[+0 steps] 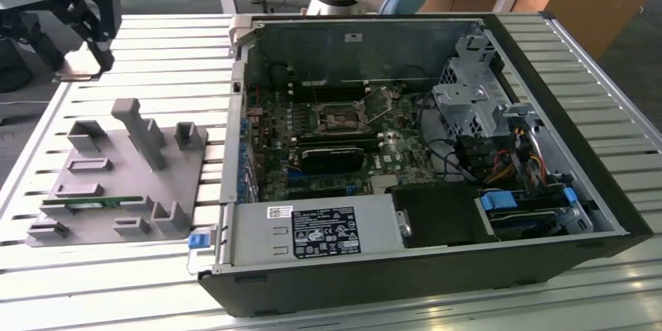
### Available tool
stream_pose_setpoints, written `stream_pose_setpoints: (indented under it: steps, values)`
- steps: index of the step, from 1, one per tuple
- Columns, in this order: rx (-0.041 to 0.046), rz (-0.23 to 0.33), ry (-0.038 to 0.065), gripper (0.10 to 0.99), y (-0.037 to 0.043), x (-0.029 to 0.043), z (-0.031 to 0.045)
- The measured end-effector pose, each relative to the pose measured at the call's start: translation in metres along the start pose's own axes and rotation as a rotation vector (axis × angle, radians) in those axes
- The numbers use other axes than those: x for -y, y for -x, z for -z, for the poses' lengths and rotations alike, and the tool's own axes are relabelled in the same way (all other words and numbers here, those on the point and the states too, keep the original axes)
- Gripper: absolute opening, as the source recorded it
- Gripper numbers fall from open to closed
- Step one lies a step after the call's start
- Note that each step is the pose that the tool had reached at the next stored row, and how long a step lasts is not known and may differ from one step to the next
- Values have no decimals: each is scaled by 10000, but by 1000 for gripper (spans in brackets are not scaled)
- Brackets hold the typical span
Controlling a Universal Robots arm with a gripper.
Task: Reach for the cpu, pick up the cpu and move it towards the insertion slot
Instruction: 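Pick up the cpu and move it towards the insertion slot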
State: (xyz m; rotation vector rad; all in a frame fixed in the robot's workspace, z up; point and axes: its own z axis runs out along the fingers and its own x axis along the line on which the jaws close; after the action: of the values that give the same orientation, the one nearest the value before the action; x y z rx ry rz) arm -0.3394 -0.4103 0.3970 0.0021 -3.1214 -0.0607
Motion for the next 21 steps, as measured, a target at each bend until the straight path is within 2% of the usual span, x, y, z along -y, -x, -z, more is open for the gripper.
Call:
stream_pose_setpoints:
  steps: [21]
  values:
    - [0,0,0,541,480,1,9]
